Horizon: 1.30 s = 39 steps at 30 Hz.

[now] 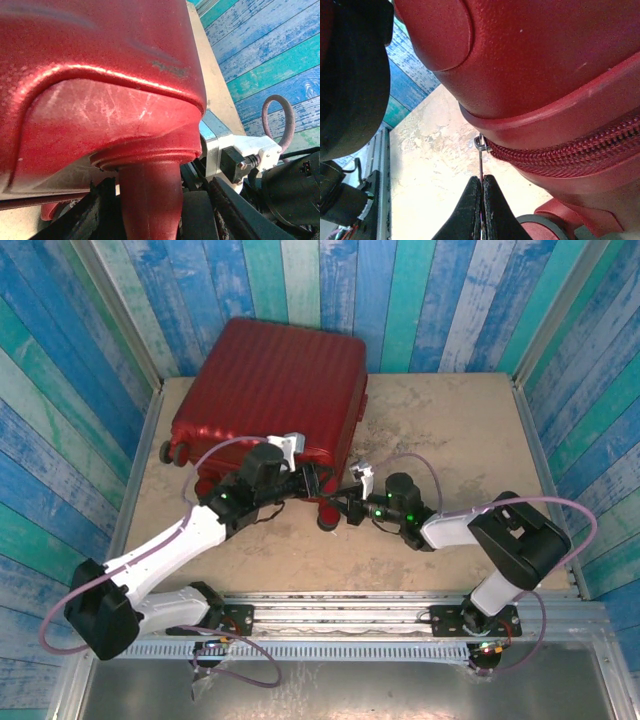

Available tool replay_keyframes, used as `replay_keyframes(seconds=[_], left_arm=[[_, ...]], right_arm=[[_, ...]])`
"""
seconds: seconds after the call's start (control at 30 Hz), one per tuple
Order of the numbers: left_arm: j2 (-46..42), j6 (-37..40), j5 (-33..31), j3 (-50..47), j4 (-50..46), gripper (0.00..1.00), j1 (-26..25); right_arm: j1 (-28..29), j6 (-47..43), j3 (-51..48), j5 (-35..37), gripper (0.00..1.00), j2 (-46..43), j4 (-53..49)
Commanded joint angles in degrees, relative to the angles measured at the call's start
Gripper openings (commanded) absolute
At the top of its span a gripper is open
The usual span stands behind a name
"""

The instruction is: Pack the luggage

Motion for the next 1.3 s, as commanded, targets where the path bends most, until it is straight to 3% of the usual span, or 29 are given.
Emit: replay_keyframes(seconds=[0.0, 0.13, 0.37, 0.63, 0.77, 0.9, 0.93, 0.97, 1.03, 1.13, 1.27], left_arm=[[-7.8, 2.7, -1.4, -0.7, 13.2, 0.00, 2.7], [-10.3, 3.7, 0.7, -2.9, 14.6, 0.00, 3.8], [-19.2, 10.3, -1.3, -5.4, 9.4, 0.00, 4.6], [-33.5, 25.8, 1.4, -9.2, -1.7, 0.00, 4.6], [-38.3, 33.4, -4.9, -10.3, -9.0, 0.00, 4.6], [-38.7, 34.8, -5.1, -10.8, -9.2, 0.00, 4.6], [-38.2, 34.3, -4.5, -11.4, -7.5, 0.00, 4.6], [-37.5, 33.4, -3.2, -12.0, -5.2, 0.00, 4.6], [-35.4, 31.6, -1.1, -12.8, -0.4, 0.00, 4.6], [-31.3, 28.7, -0.7, -12.8, 5.7, 0.00, 4.6], [-27.3, 26.1, 0.1, -12.0, 11.4, 0.00, 4.6]], right_arm=[[-0.3, 1.5, -4.0, -2.6, 0.00, -2.8, -4.3], [-0.9, -2.4, -5.3, -0.7, 0.00, -9.5, -13.0], [-4.3, -9.9, -4.9, 0.4, 0.00, -19.9, -31.3], [-13.0, -10.3, -0.9, -4.6, 0.00, -19.7, -37.1], [-15.8, -10.2, 0.9, -7.9, 0.00, -19.7, -39.4], [-15.6, -11.1, 1.9, -8.7, 0.00, -20.5, -41.3], [-14.1, -10.9, 2.4, -6.5, 0.04, -21.1, -42.7], [-11.8, -11.0, 2.7, -4.1, 0.15, -22.1, -43.6], [-5.6, -10.3, 2.2, 4.8, 0.48, -24.8, -44.5], [4.4, -6.2, 0.4, 19.9, 0.63, -28.7, -43.9], [18.0, -1.1, -0.3, 43.5, 0.70, -31.7, -44.0]])
